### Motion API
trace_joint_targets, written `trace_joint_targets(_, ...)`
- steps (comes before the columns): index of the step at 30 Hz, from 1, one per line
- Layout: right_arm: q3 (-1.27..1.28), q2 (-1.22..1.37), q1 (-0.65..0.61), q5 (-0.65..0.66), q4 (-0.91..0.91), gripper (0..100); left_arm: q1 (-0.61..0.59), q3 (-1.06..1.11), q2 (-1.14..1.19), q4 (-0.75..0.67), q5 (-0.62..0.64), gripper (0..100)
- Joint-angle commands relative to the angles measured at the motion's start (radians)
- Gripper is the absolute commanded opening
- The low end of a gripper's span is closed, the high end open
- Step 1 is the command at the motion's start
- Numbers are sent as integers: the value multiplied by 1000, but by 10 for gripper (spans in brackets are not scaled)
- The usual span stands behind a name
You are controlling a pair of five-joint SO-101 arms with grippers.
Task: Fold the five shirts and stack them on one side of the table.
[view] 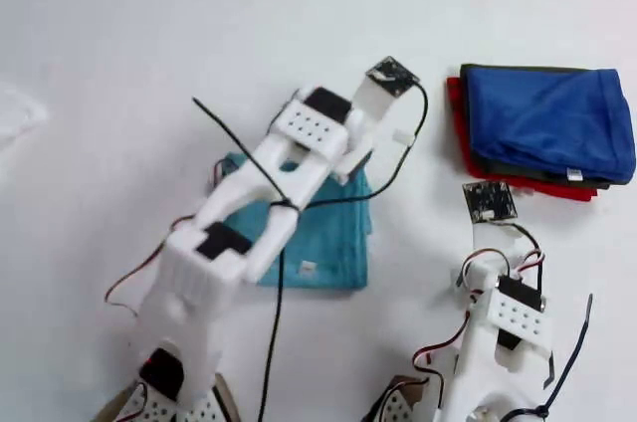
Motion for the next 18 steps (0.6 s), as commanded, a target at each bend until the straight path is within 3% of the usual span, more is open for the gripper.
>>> trace_joint_targets(1, -5, -28, 8, 3, -18, 19, -12, -252, 106, 57, 2, 26)
trace_joint_targets(8, -5, -28, 8, 3, -18, 19, -49, -567, 325, 204, 5, 26)
trace_joint_targets(15, -5, -28, 8, 3, -18, 19, -115, -951, 345, 434, -2, 26)
trace_joint_targets(18, -5, -28, 7, 3, -15, 19, -175, -1000, 334, 445, -2, 26)
